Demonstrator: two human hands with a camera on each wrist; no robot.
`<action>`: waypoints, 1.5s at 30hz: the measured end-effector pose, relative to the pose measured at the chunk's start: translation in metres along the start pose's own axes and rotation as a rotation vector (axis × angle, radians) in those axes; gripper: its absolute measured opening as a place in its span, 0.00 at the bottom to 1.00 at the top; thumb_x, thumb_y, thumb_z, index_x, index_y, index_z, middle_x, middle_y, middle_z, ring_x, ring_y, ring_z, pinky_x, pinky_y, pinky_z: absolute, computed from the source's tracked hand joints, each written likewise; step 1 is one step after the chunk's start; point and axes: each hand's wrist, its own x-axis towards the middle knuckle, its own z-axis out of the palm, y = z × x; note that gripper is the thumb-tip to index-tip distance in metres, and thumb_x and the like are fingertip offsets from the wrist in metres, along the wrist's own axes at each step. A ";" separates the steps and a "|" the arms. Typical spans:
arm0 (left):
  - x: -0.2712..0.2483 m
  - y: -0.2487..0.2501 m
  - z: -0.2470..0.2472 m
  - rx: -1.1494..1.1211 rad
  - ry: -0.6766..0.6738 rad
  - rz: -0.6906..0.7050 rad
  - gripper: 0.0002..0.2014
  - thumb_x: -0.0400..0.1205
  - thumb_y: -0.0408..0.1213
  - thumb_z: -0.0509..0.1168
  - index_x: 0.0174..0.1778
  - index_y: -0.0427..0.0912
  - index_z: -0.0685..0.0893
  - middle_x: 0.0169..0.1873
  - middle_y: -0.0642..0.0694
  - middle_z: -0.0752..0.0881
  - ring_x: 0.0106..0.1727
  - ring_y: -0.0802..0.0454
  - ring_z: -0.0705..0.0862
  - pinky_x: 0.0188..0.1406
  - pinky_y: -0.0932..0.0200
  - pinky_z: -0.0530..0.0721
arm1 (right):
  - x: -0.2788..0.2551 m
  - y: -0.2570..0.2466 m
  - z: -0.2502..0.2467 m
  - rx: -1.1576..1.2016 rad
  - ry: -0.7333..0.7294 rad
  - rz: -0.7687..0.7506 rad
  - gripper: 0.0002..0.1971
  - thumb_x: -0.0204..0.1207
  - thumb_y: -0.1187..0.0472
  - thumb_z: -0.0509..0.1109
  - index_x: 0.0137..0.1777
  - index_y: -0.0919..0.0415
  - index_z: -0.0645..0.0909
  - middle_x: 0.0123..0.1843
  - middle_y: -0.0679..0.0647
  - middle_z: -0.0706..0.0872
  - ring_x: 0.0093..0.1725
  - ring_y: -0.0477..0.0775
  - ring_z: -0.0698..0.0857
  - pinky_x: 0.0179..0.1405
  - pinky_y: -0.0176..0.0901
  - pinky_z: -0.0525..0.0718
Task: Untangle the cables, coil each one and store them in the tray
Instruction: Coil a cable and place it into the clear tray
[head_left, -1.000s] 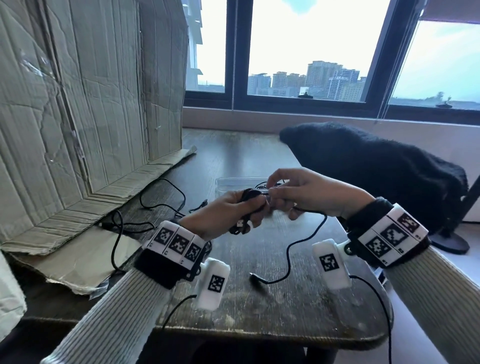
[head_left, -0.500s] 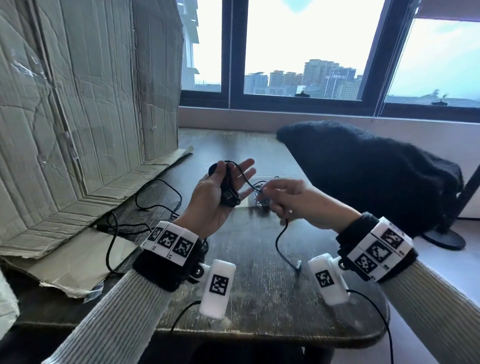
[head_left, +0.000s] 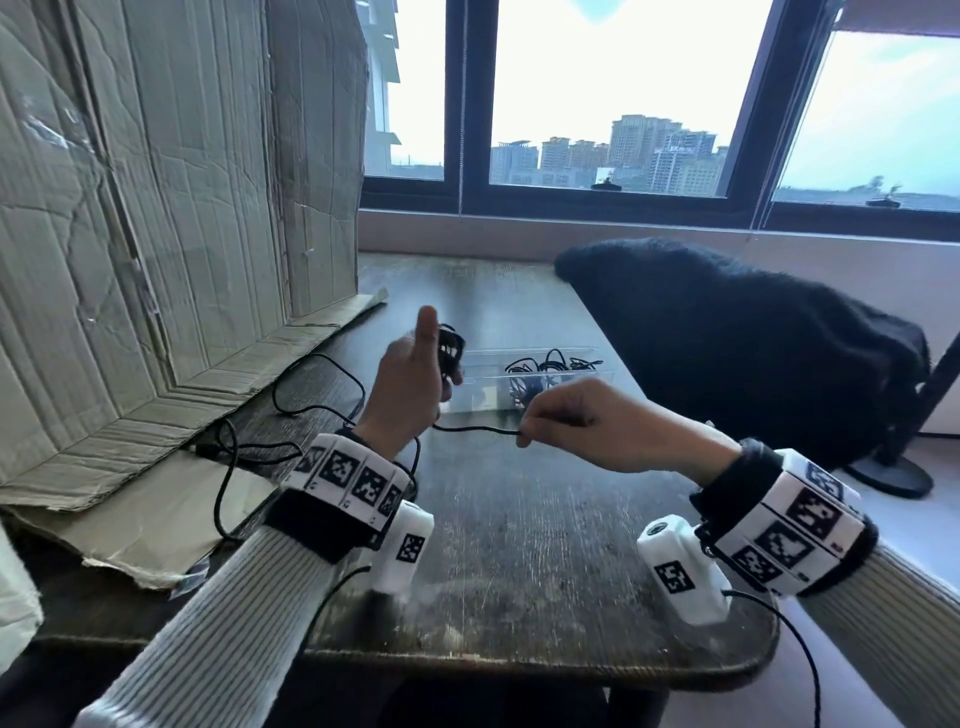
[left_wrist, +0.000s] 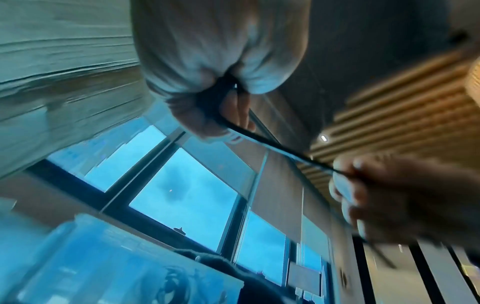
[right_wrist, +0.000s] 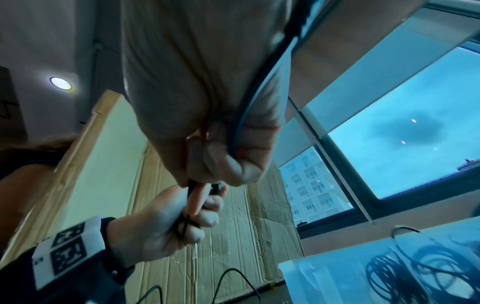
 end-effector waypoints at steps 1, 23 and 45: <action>-0.002 -0.001 0.002 0.169 -0.059 0.070 0.33 0.87 0.53 0.40 0.36 0.35 0.83 0.23 0.48 0.82 0.16 0.62 0.75 0.18 0.69 0.73 | 0.001 -0.004 -0.001 -0.038 0.006 -0.038 0.08 0.80 0.60 0.69 0.46 0.60 0.88 0.29 0.42 0.80 0.28 0.39 0.74 0.31 0.31 0.72; -0.031 0.027 0.027 -0.041 -0.415 0.175 0.35 0.78 0.61 0.40 0.80 0.50 0.65 0.32 0.56 0.84 0.26 0.63 0.80 0.23 0.66 0.79 | 0.027 -0.013 -0.028 0.381 0.233 -0.033 0.07 0.74 0.69 0.74 0.36 0.60 0.84 0.27 0.42 0.86 0.25 0.37 0.81 0.26 0.26 0.78; -0.011 0.021 0.019 -0.012 -0.362 -0.027 0.30 0.87 0.56 0.42 0.84 0.49 0.44 0.19 0.48 0.77 0.14 0.59 0.71 0.16 0.64 0.67 | 0.020 -0.010 0.008 0.463 0.286 0.067 0.11 0.83 0.50 0.64 0.48 0.48 0.88 0.27 0.54 0.80 0.21 0.43 0.70 0.20 0.30 0.69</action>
